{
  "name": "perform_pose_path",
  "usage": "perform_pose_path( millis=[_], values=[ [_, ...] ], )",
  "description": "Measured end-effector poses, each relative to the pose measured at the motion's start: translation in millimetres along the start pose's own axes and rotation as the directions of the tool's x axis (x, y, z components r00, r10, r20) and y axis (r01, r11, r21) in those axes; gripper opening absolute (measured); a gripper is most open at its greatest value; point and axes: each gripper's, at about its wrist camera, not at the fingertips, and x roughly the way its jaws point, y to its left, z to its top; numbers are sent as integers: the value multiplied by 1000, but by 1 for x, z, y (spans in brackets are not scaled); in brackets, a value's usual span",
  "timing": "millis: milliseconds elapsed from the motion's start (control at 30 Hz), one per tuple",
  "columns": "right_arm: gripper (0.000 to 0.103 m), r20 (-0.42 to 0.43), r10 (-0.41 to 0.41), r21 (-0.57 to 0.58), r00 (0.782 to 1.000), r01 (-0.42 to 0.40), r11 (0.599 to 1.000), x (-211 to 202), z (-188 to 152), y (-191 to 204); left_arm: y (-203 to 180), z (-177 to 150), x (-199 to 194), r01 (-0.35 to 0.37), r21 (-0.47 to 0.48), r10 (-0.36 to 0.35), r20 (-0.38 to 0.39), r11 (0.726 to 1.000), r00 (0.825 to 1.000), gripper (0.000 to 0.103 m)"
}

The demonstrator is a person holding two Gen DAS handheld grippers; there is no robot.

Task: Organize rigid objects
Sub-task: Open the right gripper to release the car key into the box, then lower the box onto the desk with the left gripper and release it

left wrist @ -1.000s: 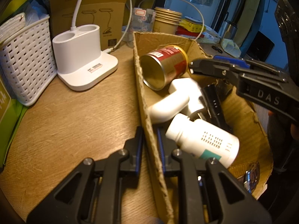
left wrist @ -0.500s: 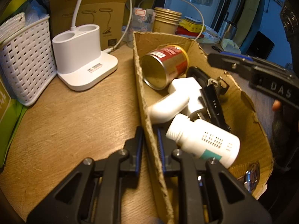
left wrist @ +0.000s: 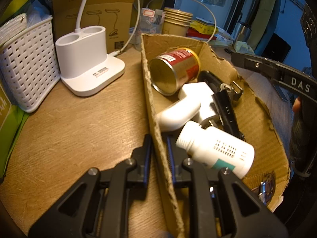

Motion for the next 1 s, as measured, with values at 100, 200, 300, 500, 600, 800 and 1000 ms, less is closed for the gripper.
perform_pose_path(
  millis=[100,200,300,500,600,800,1000],
  values=[
    [39,1,-2,0,1000,2,1000,0,0,0,0,0,0,0,0,0,0,1000,1000,17],
    [39,4,-5,3,1000,5,1000,-3,-1,0,-1,0,0,0,0,0,0,1000,1000,17],
    [39,5,-11,6,1000,11,1000,-6,-2,0,-1,0,0,-2,0,2,1,1000,1000,17],
    [39,-3,-34,39,999,34,999,-16,-12,-4,0,0,0,-12,-2,12,3,1000,1000,17],
    [39,-1,-50,62,999,50,997,-26,-17,-7,0,0,-1,-16,-2,16,4,1000,1000,17],
    [41,16,-91,98,996,89,991,-51,-21,-10,1,0,-1,-31,0,31,10,1000,999,17],
    [47,34,-135,160,990,128,979,-77,-32,-16,0,-1,-7,-51,2,51,24,999,998,17]
  ],
)
